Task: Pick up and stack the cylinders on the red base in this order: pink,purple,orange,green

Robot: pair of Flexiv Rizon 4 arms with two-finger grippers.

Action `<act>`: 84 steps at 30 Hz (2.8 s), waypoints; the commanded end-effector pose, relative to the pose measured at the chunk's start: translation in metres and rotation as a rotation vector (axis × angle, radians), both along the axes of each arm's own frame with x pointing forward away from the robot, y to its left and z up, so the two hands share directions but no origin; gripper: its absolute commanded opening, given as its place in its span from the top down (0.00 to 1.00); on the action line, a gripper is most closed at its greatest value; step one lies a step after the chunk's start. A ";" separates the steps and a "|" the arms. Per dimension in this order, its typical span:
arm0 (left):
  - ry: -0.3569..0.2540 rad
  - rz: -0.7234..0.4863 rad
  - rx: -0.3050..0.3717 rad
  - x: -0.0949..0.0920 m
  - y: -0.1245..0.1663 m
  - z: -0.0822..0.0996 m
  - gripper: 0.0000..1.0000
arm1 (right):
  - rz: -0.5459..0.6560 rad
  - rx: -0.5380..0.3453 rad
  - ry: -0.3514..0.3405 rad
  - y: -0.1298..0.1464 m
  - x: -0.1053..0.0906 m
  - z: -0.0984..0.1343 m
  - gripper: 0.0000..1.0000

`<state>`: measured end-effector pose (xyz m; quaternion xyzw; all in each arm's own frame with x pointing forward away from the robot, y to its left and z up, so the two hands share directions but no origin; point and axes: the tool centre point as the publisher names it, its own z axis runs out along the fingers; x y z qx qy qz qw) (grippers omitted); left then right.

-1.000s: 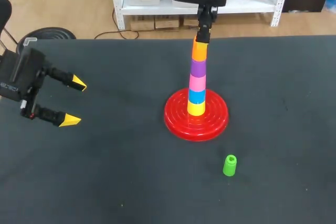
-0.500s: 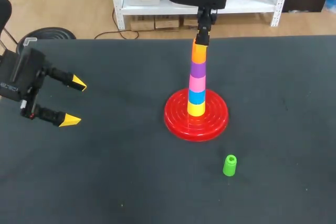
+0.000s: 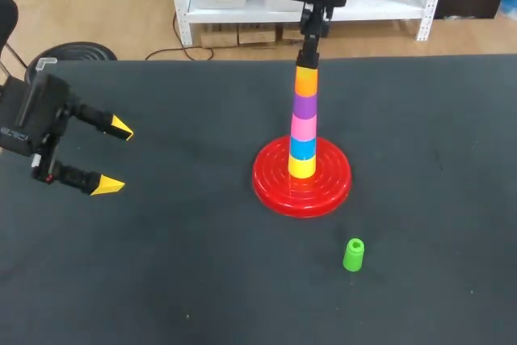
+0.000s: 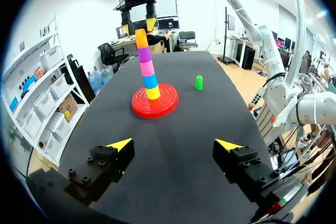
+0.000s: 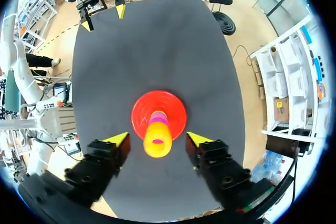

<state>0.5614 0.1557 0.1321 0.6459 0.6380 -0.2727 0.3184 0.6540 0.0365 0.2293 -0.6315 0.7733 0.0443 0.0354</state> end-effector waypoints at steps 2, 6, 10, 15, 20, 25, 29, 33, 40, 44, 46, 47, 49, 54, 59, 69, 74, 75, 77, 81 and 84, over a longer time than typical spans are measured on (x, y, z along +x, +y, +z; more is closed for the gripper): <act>-0.003 0.001 -0.002 0.000 0.000 -0.001 0.00 | -0.027 0.003 -0.119 -0.012 -0.028 0.010 0.00; -0.003 0.001 -0.002 0.000 0.000 -0.001 0.00 | -0.051 -0.005 -0.168 -0.015 -0.052 0.013 0.00; -0.003 0.001 -0.002 0.000 0.000 -0.001 0.00 | -0.066 -0.009 -0.183 -0.014 -0.078 0.010 0.00; -0.003 0.001 -0.002 0.000 0.000 -0.001 0.00 | -0.125 0.000 -0.186 -0.017 -0.110 -0.002 0.00; -0.003 0.001 -0.002 0.000 0.000 -0.001 0.00 | -0.181 0.052 -0.162 -0.023 -0.136 -0.027 0.00; -0.003 0.001 -0.002 0.000 0.000 -0.001 0.00 | -0.224 0.068 -0.121 -0.024 -0.154 -0.057 0.00; -0.003 0.001 -0.002 0.000 0.000 -0.001 0.00 | -0.250 0.023 -0.108 -0.026 -0.162 -0.082 0.00; -0.003 0.001 -0.002 0.000 0.000 -0.001 0.00 | -0.300 0.065 -0.075 -0.032 -0.171 -0.105 0.00; -0.003 0.001 -0.002 0.000 0.000 -0.001 0.00 | -0.373 0.084 -0.033 -0.037 -0.194 -0.141 0.00; -0.003 0.001 -0.002 0.000 0.000 -0.001 0.00 | -0.426 0.052 -0.032 -0.048 -0.204 -0.159 0.00; -0.003 0.001 -0.002 0.000 0.000 -0.001 0.00 | -0.446 0.053 -0.010 -0.053 -0.205 -0.167 0.00; -0.003 0.001 -0.002 0.000 0.000 -0.001 0.00 | -0.456 0.051 -0.006 -0.055 -0.206 -0.171 0.00; -0.003 0.001 -0.002 0.000 0.000 -0.001 0.00 | -0.469 0.055 0.008 -0.059 -0.205 -0.177 0.00; -0.003 0.001 -0.002 0.000 0.000 -0.001 0.00 | -0.481 0.065 0.018 -0.064 -0.201 -0.188 0.00; -0.003 0.001 -0.002 0.000 0.000 -0.001 0.00 | -0.481 0.066 0.021 -0.063 -0.195 -0.193 0.00; -0.003 0.001 -0.002 0.000 0.000 -0.001 0.00 | -0.460 0.027 0.055 -0.063 -0.185 -0.196 0.00; -0.003 0.001 -0.002 0.000 0.000 -0.001 0.00 | -0.461 0.016 0.064 -0.064 -0.182 -0.195 0.00; -0.003 0.001 -0.002 0.000 0.000 -0.001 0.00 | -0.461 0.015 0.065 -0.064 -0.181 -0.196 0.00; -0.003 0.001 -0.002 0.000 0.000 -0.001 0.00 | -0.463 0.014 0.069 -0.064 -0.179 -0.197 0.00; -0.003 0.001 -0.002 0.000 0.000 -0.001 0.00 | -0.458 0.003 0.087 -0.062 -0.177 -0.199 0.00; -0.003 0.001 -0.002 0.000 0.000 -0.001 0.00 | -0.460 0.004 0.098 -0.061 -0.177 -0.201 0.00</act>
